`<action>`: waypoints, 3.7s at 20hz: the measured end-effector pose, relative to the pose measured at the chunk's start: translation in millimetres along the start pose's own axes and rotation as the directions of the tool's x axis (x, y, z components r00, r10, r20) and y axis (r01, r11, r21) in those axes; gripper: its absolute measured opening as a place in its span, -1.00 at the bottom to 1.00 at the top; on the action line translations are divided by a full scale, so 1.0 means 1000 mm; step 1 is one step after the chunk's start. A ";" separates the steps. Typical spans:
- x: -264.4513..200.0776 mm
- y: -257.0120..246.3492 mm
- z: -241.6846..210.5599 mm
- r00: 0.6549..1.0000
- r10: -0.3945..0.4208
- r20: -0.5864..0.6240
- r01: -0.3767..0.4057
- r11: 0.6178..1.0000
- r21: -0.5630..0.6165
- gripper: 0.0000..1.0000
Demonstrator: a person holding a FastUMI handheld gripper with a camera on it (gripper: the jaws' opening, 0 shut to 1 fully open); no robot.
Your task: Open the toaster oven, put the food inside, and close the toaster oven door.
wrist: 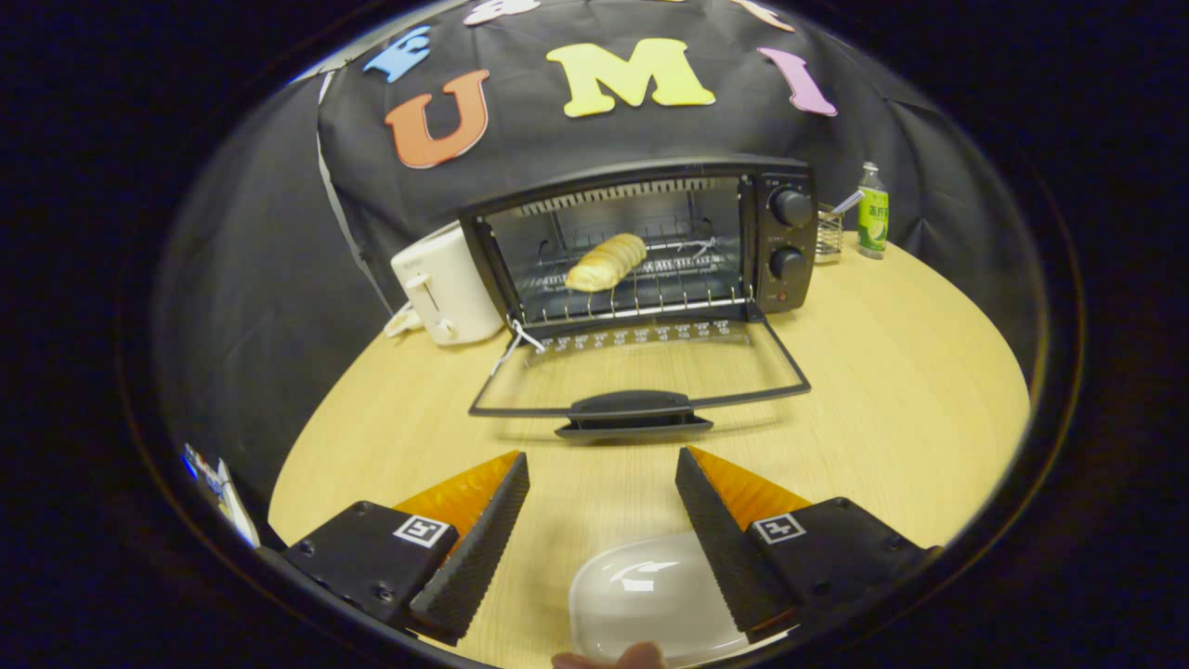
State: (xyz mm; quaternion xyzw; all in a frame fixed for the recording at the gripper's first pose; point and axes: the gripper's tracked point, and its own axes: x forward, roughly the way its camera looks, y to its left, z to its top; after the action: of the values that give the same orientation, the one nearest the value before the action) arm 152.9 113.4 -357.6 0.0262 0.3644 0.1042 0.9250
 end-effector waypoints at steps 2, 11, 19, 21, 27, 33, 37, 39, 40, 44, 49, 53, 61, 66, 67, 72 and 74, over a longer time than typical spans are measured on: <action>0.009 -0.010 -0.002 0.999 -0.043 -0.007 0.042 0.999 -0.032 1.00; 0.044 -0.026 -0.005 0.990 -0.131 -0.055 0.125 0.987 -0.099 1.00; 0.040 -0.024 0.006 0.989 -0.145 -0.036 0.143 0.988 -0.053 1.00; 0.028 -0.019 0.022 0.991 -0.135 -0.003 0.135 0.991 -0.024 1.00; 0.008 -0.010 0.087 0.977 -0.130 0.168 0.142 0.988 -0.059 1.00; -0.029 -0.009 0.144 0.947 -0.111 0.302 0.129 0.991 -0.041 1.00; -0.100 0.001 0.181 0.891 -0.101 0.443 0.148 0.986 -0.072 1.00; -0.143 0.016 0.190 0.863 -0.082 0.499 0.141 0.987 -0.082 1.00; -0.167 0.020 0.195 0.844 -0.078 0.531 0.145 0.986 -0.086 1.00; -0.268 0.039 0.209 0.768 -0.062 0.638 0.167 0.980 -0.105 1.00; -0.361 0.060 0.180 0.717 -0.039 0.696 0.146 0.985 -0.096 1.00; -0.389 0.076 0.140 0.735 -0.010 0.678 0.103 0.990 -0.097 1.00; -0.396 0.093 0.116 0.707 -0.038 0.707 0.136 0.987 -0.083 1.00; -0.384 0.085 0.113 0.732 -0.103 0.674 0.179 0.983 -0.045 1.00; -0.383 0.088 0.113 0.738 -0.094 0.669 0.175 0.983 -0.055 1.00; -0.379 0.096 0.115 0.734 -0.083 0.674 0.181 0.981 -0.077 1.00; -0.377 0.096 0.115 0.735 -0.083 0.673 0.177 0.981 -0.073 1.00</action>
State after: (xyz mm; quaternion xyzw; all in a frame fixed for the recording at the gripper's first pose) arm -54.3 130.9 -9.1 -0.0253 0.0028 0.0469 0.9986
